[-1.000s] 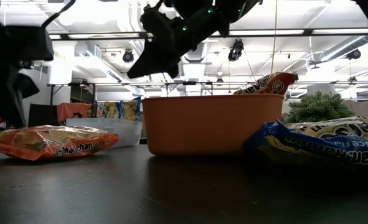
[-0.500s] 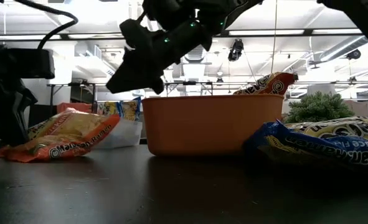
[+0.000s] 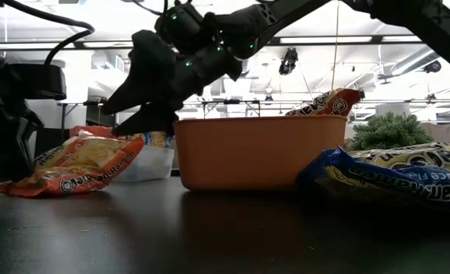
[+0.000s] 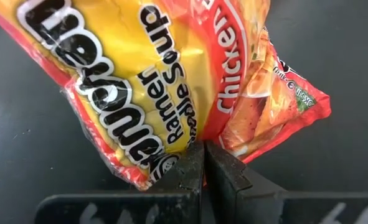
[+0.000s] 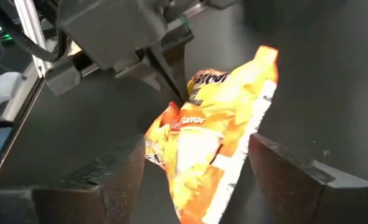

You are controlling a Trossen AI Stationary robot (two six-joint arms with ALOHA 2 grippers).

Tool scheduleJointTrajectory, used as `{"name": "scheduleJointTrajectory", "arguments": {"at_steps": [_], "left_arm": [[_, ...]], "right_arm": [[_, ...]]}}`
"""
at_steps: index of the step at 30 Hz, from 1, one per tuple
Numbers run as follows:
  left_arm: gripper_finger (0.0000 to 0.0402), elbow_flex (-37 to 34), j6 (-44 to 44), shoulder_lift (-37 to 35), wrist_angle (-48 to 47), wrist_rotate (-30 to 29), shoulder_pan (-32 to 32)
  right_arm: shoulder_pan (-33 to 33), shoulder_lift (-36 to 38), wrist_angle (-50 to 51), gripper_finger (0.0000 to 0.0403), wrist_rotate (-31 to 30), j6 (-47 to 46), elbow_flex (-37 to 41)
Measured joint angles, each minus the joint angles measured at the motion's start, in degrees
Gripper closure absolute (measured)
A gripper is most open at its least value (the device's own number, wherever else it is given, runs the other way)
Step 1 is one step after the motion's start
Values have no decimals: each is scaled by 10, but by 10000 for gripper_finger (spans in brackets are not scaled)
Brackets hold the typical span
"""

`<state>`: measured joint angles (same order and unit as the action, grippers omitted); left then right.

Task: Sort Maruchan noodles
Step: Put the orange noodle packet into the white bin

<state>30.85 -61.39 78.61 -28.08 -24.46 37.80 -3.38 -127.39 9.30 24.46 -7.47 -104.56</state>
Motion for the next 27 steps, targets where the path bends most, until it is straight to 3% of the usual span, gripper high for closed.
{"name": "scheduleJointTrajectory", "arguments": {"at_steps": [5,17,22,27], "left_arm": [[401,0,-2,0,-1,-4,0],[401,0,-3,0,2,-6,0],[401,-1,-8,0,2,-12,0],[401,-4,-15,0,3,-13,0]], "right_arm": [[0,-24,-3,111,0,0,-13],[-1,-73,-4,126,-5,-16,-62],[-1,-75,1,126,-63,-11,-67],[-12,-70,9,126,-73,-8,-70]]}}
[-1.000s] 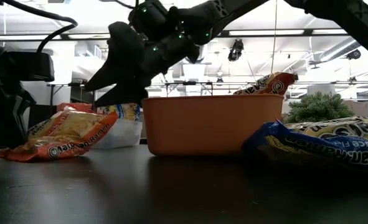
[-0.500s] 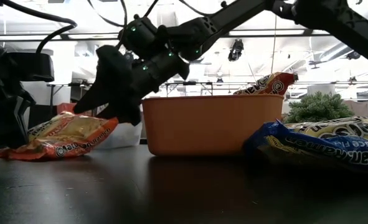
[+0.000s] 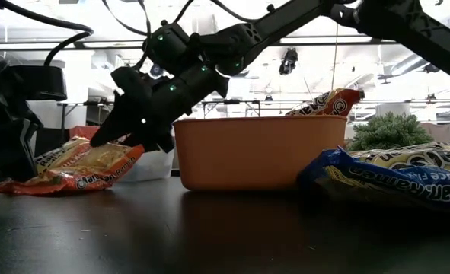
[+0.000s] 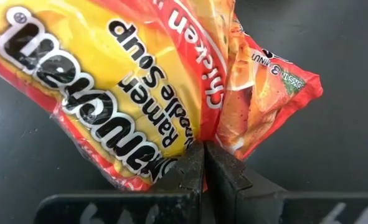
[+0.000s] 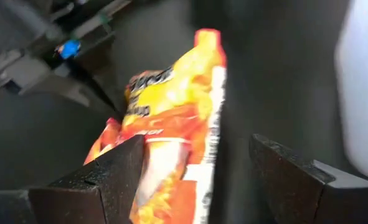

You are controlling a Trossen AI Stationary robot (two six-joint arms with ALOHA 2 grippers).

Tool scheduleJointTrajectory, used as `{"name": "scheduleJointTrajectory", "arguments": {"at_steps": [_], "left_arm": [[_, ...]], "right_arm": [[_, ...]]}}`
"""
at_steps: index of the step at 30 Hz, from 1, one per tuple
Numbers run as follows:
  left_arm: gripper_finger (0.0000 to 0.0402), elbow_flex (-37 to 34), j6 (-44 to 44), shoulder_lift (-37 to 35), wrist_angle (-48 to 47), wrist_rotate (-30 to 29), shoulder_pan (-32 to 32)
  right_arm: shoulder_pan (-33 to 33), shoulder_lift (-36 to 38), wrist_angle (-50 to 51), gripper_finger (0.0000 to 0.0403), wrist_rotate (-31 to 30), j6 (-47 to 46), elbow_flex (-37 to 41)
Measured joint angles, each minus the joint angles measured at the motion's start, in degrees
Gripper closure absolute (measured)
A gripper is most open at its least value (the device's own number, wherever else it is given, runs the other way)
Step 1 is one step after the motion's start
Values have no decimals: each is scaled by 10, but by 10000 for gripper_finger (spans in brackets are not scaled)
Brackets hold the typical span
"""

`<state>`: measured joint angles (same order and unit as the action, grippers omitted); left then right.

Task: Sort Maruchan noodles
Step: Put the orange noodle packet into the white bin

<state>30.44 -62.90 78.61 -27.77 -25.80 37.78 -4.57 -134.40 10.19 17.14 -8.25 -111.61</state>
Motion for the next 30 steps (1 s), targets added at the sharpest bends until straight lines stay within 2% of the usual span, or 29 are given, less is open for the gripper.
{"name": "scheduleJointTrajectory", "arguments": {"at_steps": [5,13,17,21,30], "left_arm": [[401,-4,-2,0,2,-11,0],[401,-9,-3,0,7,-22,0],[401,-11,-10,0,10,-23,0],[401,-11,-11,0,13,-23,0],[402,-5,4,0,14,-23,0]], "right_arm": [[-7,1,17,126,4,-12,-4],[0,-13,1,126,54,-12,-1],[2,-28,-21,132,98,-8,0],[3,-29,-36,151,107,-8,-1],[1,-29,-31,224,109,-12,-3]]}}
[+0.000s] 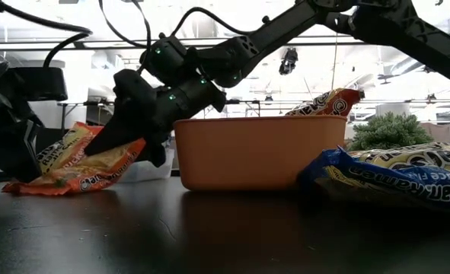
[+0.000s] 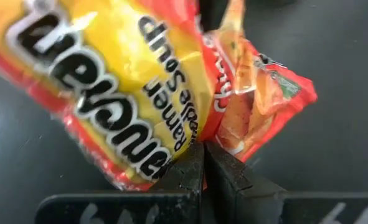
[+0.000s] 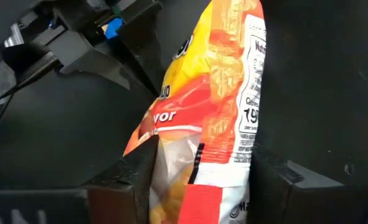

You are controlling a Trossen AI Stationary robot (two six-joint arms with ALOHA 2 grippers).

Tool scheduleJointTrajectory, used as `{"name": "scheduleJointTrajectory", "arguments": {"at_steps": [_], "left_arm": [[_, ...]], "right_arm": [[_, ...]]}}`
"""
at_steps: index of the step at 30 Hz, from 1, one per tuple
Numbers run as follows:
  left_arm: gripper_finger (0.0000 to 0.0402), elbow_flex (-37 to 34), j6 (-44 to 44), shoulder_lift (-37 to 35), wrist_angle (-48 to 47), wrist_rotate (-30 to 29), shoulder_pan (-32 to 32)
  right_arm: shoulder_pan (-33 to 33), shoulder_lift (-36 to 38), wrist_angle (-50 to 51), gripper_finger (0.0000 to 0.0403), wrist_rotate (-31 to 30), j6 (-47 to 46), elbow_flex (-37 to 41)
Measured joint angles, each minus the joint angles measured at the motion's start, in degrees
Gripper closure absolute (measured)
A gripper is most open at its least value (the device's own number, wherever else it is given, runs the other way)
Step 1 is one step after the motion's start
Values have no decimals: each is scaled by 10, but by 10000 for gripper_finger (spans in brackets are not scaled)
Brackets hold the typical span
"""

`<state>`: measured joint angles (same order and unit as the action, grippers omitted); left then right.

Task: Sort Maruchan noodles
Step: Put the orange noodle packet into the white bin

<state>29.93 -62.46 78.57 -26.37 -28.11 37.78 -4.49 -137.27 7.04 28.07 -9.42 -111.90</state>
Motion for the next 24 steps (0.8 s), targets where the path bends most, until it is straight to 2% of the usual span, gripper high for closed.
{"name": "scheduleJointTrajectory", "arguments": {"at_steps": [7,14,17,24], "left_arm": [[402,29,46,-23,-30,1,0],[402,83,62,-86,-164,-10,2],[402,114,102,-118,-197,-59,3],[402,180,288,-184,-188,-226,3]], "right_arm": [[-5,3,13,242,11,1,0],[-13,18,32,245,9,5,0],[-18,30,41,246,9,7,0],[-40,82,100,246,4,15,0]]}}
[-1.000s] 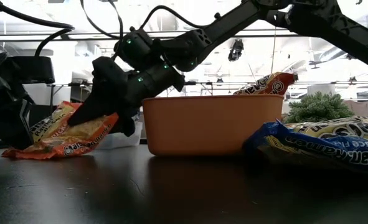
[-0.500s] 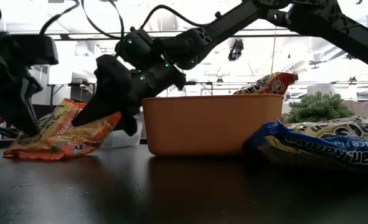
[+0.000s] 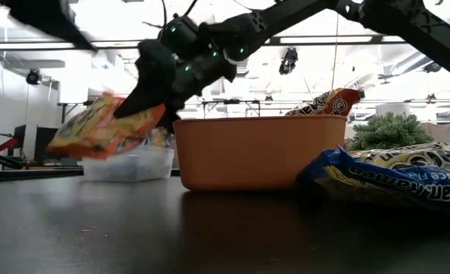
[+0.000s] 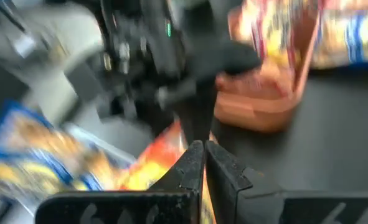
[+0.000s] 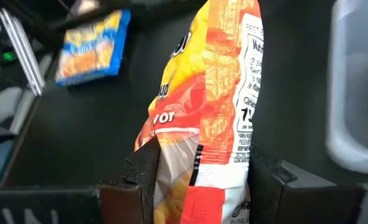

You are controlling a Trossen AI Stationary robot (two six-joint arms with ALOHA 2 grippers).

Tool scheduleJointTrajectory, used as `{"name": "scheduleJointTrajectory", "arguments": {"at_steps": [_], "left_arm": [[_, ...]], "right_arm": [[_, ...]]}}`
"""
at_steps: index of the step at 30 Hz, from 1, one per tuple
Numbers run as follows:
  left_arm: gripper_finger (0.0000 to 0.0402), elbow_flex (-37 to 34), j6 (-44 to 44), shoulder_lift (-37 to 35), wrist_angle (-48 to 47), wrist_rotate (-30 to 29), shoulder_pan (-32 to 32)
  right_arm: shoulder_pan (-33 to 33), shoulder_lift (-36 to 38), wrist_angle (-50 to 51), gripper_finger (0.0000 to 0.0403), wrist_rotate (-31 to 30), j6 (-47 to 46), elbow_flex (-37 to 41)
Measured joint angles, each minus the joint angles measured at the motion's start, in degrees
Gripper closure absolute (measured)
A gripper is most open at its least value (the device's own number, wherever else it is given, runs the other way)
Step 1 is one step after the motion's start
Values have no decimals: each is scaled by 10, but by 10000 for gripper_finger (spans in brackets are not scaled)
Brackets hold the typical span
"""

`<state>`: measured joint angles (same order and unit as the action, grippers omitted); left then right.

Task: Sort Maruchan noodles
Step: Put the orange noodle packet into the white bin

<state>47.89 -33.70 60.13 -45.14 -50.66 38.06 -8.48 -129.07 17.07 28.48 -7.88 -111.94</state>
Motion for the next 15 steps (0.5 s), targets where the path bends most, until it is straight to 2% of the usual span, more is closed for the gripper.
{"name": "scheduleJointTrajectory", "arguments": {"at_steps": [5,9,11,15], "left_arm": [[402,40,113,-16,5,-123,0],[402,46,154,-22,3,-245,-1],[402,46,165,-25,2,-272,-2],[402,46,185,-31,3,-283,-7]], "right_arm": [[-14,42,37,247,-2,3,0],[-24,73,70,247,-17,5,1],[-29,90,98,247,-39,11,1],[-38,132,168,247,-105,14,1]]}}
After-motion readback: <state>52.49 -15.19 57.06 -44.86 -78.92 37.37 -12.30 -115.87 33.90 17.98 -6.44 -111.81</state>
